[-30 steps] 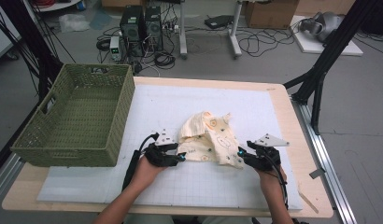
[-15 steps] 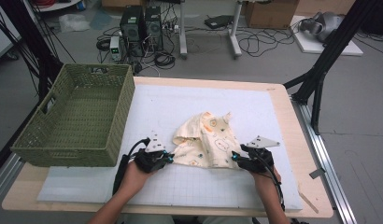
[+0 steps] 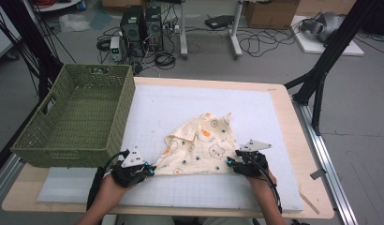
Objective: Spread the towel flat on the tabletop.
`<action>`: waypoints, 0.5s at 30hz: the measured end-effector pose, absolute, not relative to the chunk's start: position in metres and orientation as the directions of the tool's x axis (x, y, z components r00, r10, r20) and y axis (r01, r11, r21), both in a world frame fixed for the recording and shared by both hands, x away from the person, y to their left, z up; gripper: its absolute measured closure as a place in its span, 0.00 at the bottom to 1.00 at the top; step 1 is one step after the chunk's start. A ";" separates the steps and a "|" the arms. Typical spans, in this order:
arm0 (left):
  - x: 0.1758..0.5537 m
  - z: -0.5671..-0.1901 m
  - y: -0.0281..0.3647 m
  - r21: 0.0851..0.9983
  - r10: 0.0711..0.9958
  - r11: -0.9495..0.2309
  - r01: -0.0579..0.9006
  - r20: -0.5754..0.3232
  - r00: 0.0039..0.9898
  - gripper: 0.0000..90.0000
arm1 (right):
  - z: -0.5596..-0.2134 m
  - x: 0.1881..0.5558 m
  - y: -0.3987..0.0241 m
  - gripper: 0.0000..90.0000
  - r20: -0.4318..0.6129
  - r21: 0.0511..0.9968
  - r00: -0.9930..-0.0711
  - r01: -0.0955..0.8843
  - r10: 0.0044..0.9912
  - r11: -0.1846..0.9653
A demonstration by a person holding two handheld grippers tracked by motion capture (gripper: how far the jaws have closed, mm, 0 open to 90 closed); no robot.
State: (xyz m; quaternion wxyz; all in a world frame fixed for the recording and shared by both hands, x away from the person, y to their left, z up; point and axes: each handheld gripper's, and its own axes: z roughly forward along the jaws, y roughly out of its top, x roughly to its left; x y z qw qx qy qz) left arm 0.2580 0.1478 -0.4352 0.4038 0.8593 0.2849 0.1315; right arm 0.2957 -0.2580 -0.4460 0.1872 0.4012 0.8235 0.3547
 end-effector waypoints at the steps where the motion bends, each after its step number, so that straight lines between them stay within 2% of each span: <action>1: 0.258 -0.436 0.148 0.768 0.595 -0.513 0.383 -0.004 0.804 0.96 | -0.446 0.295 -0.259 0.64 -0.017 0.733 -0.612 0.530 0.791 0.426; 2: 0.258 -0.436 0.148 0.768 0.597 -0.511 0.386 -0.006 0.802 0.95 | -0.446 0.295 -0.259 0.69 -0.011 0.731 -0.619 0.531 0.786 0.429; 3: 0.260 -0.436 0.148 0.768 0.599 -0.509 0.389 -0.008 0.801 0.95 | -0.446 0.295 -0.259 0.69 -0.011 0.731 -0.619 0.531 0.786 0.429; 4: 0.261 -0.436 0.148 0.771 0.604 -0.502 0.392 -0.013 0.797 0.91 | -0.444 0.293 -0.258 0.82 -0.018 0.723 -0.641 0.522 0.767 0.453; 5: 0.263 -0.436 0.147 0.773 0.608 -0.494 0.398 -0.020 0.794 0.91 | -0.444 0.293 -0.258 0.82 -0.018 0.723 -0.641 0.522 0.767 0.453; 6: 0.264 -0.436 0.147 0.776 0.610 -0.487 0.402 -0.027 0.792 0.87 | -0.443 0.292 -0.257 0.88 -0.019 0.715 -0.651 0.522 0.759 0.466; 7: 0.266 -0.435 0.146 0.778 0.616 -0.479 0.406 -0.032 0.787 0.76 | -0.442 0.289 -0.255 0.91 -0.033 0.709 -0.666 0.510 0.745 0.487; 8: 0.268 -0.434 0.146 0.782 0.618 -0.475 0.403 -0.029 0.785 0.76 | -0.442 0.289 -0.255 0.91 -0.033 0.709 -0.666 0.510 0.745 0.487; 9: 0.270 -0.433 0.145 0.791 0.625 -0.462 0.401 -0.030 0.780 0.66 | -0.441 0.286 -0.256 0.95 -0.032 0.702 -0.681 0.506 0.732 0.501; 15: 0.292 -0.422 0.138 0.838 0.658 -0.383 0.388 -0.046 0.751 0.54 | -0.438 0.273 -0.260 0.98 -0.045 0.675 -0.707 0.499 0.706 0.543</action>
